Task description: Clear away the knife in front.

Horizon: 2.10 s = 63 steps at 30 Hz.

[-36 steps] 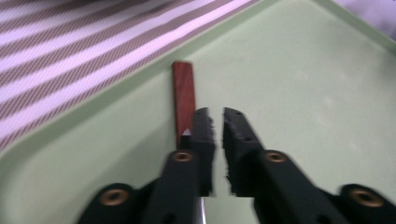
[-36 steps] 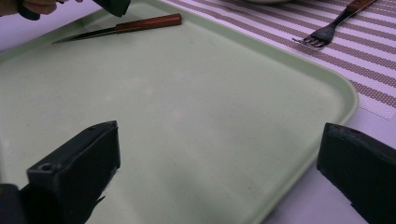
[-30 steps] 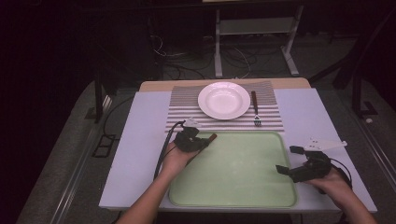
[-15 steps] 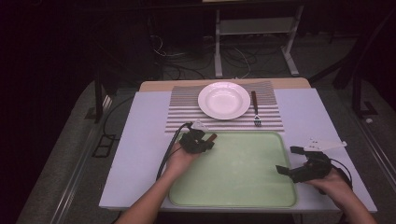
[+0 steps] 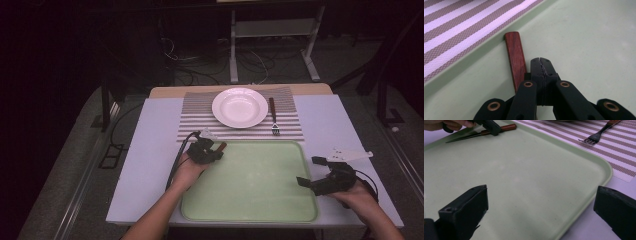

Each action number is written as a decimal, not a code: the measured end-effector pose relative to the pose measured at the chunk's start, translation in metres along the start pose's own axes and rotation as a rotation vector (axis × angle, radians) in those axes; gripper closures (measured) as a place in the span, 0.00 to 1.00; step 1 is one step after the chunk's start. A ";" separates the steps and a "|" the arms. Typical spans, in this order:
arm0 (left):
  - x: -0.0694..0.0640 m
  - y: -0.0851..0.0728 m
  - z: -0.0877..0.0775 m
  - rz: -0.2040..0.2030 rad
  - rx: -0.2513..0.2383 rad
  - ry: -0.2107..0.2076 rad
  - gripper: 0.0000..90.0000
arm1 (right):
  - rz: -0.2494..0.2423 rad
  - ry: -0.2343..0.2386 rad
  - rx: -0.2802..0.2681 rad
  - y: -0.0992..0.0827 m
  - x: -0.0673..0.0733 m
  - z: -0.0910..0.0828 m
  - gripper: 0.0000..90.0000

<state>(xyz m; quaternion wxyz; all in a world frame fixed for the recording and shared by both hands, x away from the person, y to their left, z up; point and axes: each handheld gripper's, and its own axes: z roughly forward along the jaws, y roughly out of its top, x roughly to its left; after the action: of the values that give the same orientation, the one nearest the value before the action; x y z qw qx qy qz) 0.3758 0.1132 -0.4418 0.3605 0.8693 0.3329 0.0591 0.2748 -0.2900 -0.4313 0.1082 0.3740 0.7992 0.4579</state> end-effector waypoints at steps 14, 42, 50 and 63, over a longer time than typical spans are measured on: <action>0.017 -0.013 -0.018 -0.060 0.012 0.020 0.99 | -0.001 -0.002 -0.001 0.000 0.000 -0.001 0.00; 0.037 -0.026 -0.040 -0.098 0.008 0.020 0.86 | -0.002 -0.003 0.001 0.000 0.000 -0.001 0.00; 0.031 -0.025 -0.054 -0.071 -0.095 -0.014 0.55 | -0.003 0.002 0.003 -0.001 0.001 -0.001 0.00; 0.023 -0.039 -0.084 -0.036 -0.219 -0.012 0.18 | -0.007 0.005 -0.003 -0.001 0.001 -0.001 0.00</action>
<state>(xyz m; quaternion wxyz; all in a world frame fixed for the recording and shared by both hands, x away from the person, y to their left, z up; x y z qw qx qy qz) 0.3442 0.1969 -0.4091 0.4564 0.8189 0.3379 0.0832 0.2730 -0.2902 -0.4310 0.1082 0.3700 0.8000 0.4599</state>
